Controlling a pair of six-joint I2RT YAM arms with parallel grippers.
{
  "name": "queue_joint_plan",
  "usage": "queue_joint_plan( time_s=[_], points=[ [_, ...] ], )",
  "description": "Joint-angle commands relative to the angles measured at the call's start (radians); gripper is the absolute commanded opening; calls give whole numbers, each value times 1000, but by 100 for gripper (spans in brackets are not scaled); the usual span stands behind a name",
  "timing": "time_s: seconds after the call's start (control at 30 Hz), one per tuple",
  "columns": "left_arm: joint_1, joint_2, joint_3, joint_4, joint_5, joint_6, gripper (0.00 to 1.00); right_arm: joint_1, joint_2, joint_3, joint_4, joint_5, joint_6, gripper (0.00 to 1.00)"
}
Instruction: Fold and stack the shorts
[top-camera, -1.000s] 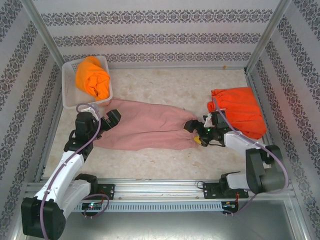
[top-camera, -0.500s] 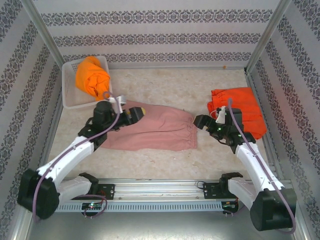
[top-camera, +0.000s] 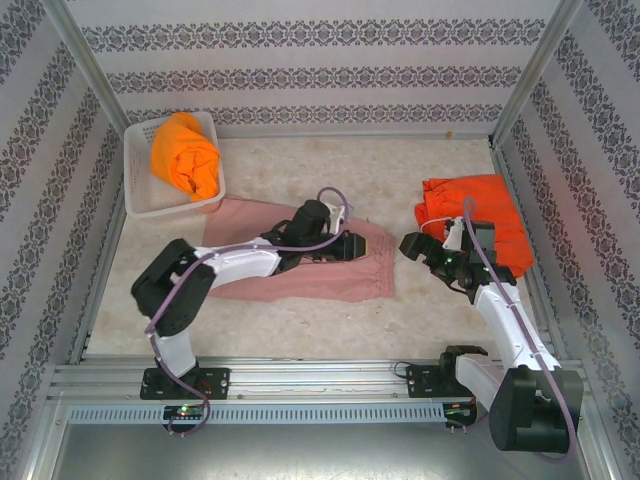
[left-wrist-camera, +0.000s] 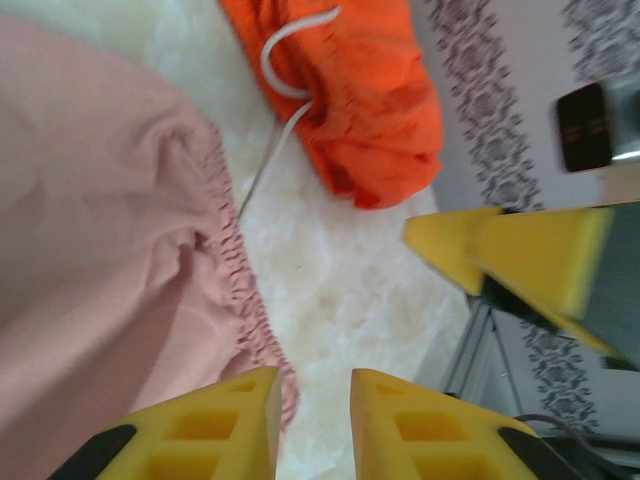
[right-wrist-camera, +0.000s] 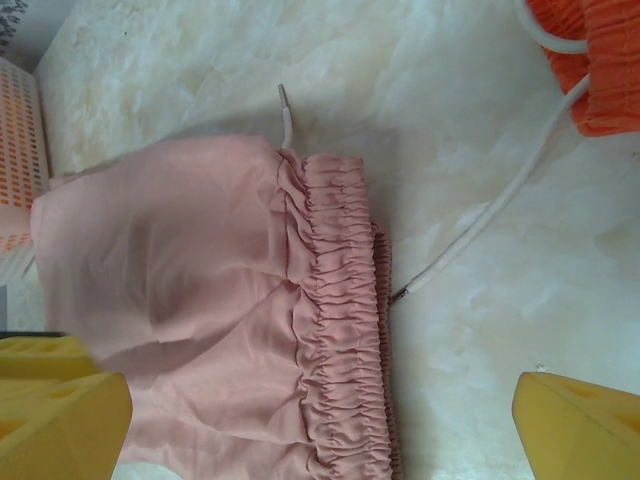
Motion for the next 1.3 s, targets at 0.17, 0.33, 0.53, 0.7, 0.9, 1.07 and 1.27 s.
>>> queue_joint_plan(
  time_s=[0.17, 0.33, 0.53, 0.7, 0.9, 1.07, 1.27],
  points=[
    [-27, 163, 22, 35, -48, 25, 16, -10, 16, -30, 37, -82, -28, 96],
    [-8, 188, -100, 132, -74, 2, 15, -9, 61, -45, 69, -138, -7, 90],
    [11, 208, -232, 288, -80, -59, 14, 29, 165, -57, 133, -179, 53, 82],
    [23, 209, -273, 322, -80, -70, 13, 109, 247, -55, 182, -130, 88, 80],
    [24, 206, -278, 325, -80, -69, 13, 182, 322, -44, 214, -80, 134, 76],
    [24, 210, -281, 332, -78, -72, 13, 208, 359, -47, 237, -74, 162, 74],
    [27, 212, -278, 331, -76, -73, 12, 228, 373, -47, 255, -52, 182, 70]
  ],
)
